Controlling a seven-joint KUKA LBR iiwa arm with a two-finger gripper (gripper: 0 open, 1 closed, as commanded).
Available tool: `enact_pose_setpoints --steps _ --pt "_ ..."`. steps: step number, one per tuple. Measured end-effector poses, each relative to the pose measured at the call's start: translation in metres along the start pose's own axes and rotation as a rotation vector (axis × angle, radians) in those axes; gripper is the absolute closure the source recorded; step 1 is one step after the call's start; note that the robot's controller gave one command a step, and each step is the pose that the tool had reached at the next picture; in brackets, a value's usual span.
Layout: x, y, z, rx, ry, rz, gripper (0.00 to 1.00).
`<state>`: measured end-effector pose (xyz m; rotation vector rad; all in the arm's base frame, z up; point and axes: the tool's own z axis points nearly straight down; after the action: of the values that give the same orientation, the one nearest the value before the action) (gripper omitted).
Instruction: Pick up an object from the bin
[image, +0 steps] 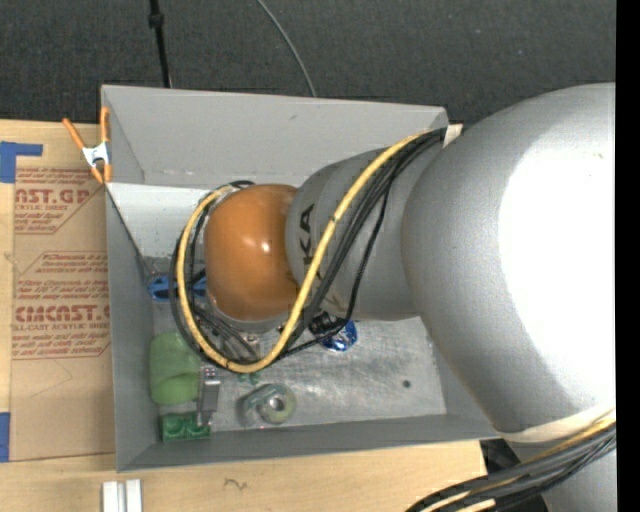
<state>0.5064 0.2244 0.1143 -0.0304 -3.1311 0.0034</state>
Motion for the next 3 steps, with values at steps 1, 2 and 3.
enact_pose_setpoints --steps 1,2,3 --pt "-0.02 -0.065 0.0 -0.001 -0.01 -0.02 0.0" --pt "0.02 -0.068 -0.002 -0.001 -0.009 -0.399 0.0" --pt "0.014 -0.101 0.041 -0.005 -0.032 -0.425 0.0"
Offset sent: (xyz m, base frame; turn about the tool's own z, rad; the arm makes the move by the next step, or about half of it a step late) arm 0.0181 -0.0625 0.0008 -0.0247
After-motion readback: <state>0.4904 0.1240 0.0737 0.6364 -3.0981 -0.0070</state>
